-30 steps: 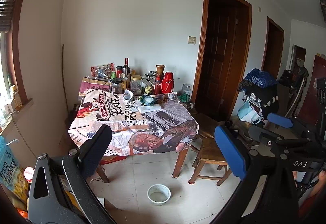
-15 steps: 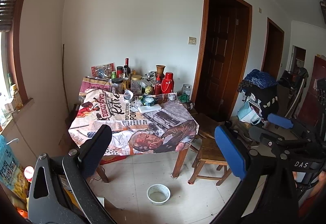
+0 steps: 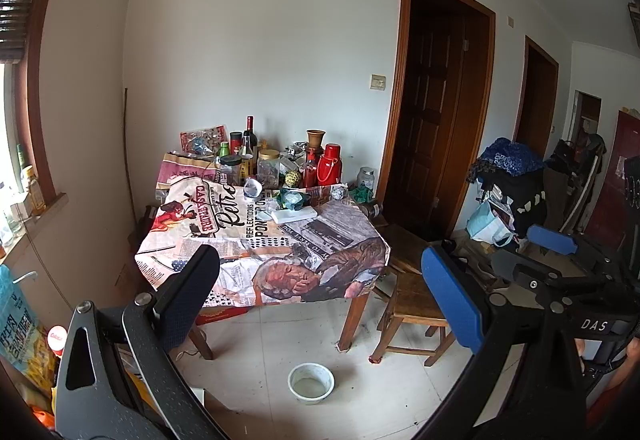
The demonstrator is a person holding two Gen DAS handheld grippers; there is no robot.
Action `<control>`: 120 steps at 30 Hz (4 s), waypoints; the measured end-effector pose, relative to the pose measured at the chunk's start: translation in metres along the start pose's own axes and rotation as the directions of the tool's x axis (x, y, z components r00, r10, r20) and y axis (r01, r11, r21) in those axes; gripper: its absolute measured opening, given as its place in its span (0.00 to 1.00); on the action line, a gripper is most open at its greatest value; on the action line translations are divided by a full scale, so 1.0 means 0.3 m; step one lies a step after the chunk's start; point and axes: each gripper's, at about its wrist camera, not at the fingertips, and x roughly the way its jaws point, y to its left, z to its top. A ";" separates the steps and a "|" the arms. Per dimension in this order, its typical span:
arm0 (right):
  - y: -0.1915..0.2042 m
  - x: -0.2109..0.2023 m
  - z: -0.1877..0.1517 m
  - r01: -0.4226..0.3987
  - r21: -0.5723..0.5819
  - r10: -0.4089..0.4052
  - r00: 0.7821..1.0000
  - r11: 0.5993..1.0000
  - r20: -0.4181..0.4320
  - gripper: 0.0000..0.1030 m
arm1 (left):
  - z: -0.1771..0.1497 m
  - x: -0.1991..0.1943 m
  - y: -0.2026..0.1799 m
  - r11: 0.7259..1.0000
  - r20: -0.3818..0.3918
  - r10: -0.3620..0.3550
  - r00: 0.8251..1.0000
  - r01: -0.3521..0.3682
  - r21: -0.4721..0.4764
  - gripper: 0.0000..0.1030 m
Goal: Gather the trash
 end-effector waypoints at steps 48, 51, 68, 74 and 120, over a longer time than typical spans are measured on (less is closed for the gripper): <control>-0.262 0.288 0.093 0.010 0.040 -0.009 1.000 0.999 -0.011 0.91 | 0.157 0.424 -0.076 0.999 -0.025 0.049 0.998 -0.049 0.005 0.99; -0.268 0.366 0.122 0.011 0.051 -0.010 1.000 0.999 -0.021 0.91 | 0.183 0.520 -0.015 0.999 -0.028 0.042 0.999 -0.042 0.000 0.99; -0.173 0.944 0.403 0.127 0.140 -0.122 0.992 0.982 -0.046 0.91 | 0.461 1.163 0.420 0.998 -0.016 0.009 1.000 -0.008 0.055 0.99; -0.199 1.166 0.429 0.120 0.181 -0.098 0.987 0.976 -0.126 0.91 | 0.455 1.380 0.514 1.000 -0.078 0.023 0.997 -0.023 0.000 0.99; -0.611 2.145 0.335 -0.054 0.416 0.253 0.862 0.908 -0.440 0.20 | 0.036 2.520 0.455 1.000 -0.580 0.004 0.815 -0.020 -0.022 0.88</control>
